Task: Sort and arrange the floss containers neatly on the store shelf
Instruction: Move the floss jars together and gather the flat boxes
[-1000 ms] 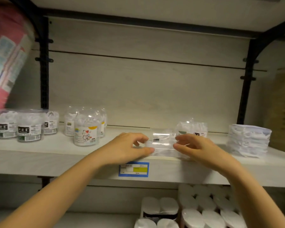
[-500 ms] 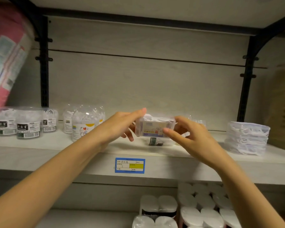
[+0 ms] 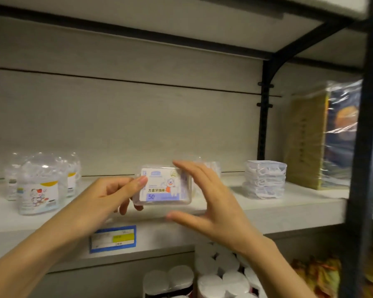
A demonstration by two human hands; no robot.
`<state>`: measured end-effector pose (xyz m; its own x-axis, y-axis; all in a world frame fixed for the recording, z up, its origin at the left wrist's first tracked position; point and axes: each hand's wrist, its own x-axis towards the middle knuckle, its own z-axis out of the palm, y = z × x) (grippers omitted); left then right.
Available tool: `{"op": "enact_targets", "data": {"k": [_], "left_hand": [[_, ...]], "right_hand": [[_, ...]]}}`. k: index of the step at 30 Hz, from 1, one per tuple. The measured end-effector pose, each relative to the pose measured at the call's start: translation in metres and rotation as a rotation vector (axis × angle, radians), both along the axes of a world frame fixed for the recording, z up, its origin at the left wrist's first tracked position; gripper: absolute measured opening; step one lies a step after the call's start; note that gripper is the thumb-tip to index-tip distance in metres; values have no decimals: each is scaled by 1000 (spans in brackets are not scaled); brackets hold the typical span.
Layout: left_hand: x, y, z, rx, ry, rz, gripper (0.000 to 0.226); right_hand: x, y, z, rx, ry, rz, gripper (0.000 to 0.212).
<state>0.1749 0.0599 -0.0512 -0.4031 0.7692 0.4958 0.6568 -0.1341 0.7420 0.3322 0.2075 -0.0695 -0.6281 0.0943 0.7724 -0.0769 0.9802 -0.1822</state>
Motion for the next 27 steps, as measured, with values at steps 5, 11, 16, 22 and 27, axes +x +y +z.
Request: {"op": "enact_targets", "data": {"k": [5, 11, 16, 22, 27], "left_hand": [[28, 37, -6, 8, -1, -103, 74], [85, 93, -4, 51, 136, -52, 40], [127, 139, -12, 51, 275, 47, 61], [150, 178, -19, -38, 349, 66, 57], [148, 186, -22, -138, 415, 119, 50]], "right_hand": [[38, 27, 1, 23, 18, -76, 66], [97, 79, 0, -14, -29, -119, 63], [145, 138, 7, -168, -146, -91, 58], [163, 182, 7, -278, -277, -88, 60], [158, 192, -3, -221, -285, -131, 63]]}}
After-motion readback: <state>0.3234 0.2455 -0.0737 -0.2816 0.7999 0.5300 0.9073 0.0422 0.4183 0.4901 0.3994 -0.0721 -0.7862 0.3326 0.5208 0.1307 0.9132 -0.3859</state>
